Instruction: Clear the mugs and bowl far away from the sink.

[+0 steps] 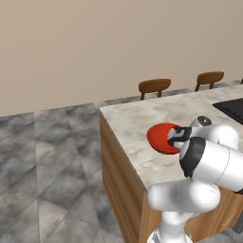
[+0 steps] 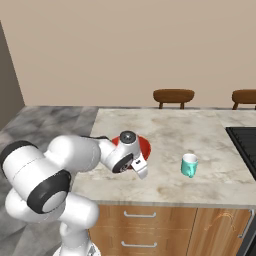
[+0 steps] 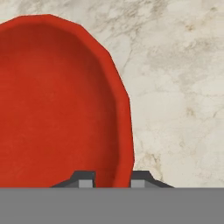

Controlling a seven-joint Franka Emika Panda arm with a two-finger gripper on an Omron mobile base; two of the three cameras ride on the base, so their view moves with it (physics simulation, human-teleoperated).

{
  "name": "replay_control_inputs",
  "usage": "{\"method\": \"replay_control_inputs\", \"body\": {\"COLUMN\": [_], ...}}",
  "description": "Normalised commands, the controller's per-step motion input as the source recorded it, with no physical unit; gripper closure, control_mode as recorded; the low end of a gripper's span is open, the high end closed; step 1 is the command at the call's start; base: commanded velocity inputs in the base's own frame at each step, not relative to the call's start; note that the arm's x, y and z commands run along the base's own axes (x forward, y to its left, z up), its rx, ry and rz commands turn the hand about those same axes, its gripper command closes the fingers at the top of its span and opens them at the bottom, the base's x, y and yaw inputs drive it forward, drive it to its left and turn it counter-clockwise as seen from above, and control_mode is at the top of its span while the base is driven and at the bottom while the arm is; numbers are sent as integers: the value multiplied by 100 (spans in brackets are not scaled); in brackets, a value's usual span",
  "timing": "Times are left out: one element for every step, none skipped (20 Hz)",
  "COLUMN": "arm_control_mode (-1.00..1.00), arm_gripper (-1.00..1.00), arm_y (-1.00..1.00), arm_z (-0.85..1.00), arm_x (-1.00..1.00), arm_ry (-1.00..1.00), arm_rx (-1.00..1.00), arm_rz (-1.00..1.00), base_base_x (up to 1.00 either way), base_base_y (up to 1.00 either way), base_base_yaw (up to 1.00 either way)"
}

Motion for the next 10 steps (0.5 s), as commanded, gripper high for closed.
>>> {"method": "replay_control_inputs", "body": {"arm_control_mode": [-100, -100, -100, -100, -100, -100, -100, -100, -100, -100], "arm_gripper": [100, 100, 100, 100, -100, -100, -100, -100, -100, -100], "arm_y": [0, 0, 0, 0, 0, 0, 0, 0, 0, 0], "arm_z": [0, 0, 0, 0, 0, 0, 0, 0, 11, 24], "arm_x": [0, 0, 0, 0, 0, 0, 0, 0, 0, 0], "arm_ry": [0, 0, 0, 0, 0, 0, 0, 0, 0, 0], "arm_rx": [0, 0, 0, 0, 0, 0, 0, 0, 0, 0], "arm_rz": [0, 0, 0, 0, 0, 0, 0, 0, 0, 0], "base_base_x": [0, 0, 0, 0, 0, 0, 0, 0, 0, 0], "base_base_y": [0, 0, 0, 0, 0, 0, 0, 0, 0, 0], "base_base_yaw": [0, 0, 0, 0, 0, 0, 0, 0, 0, 0]}}
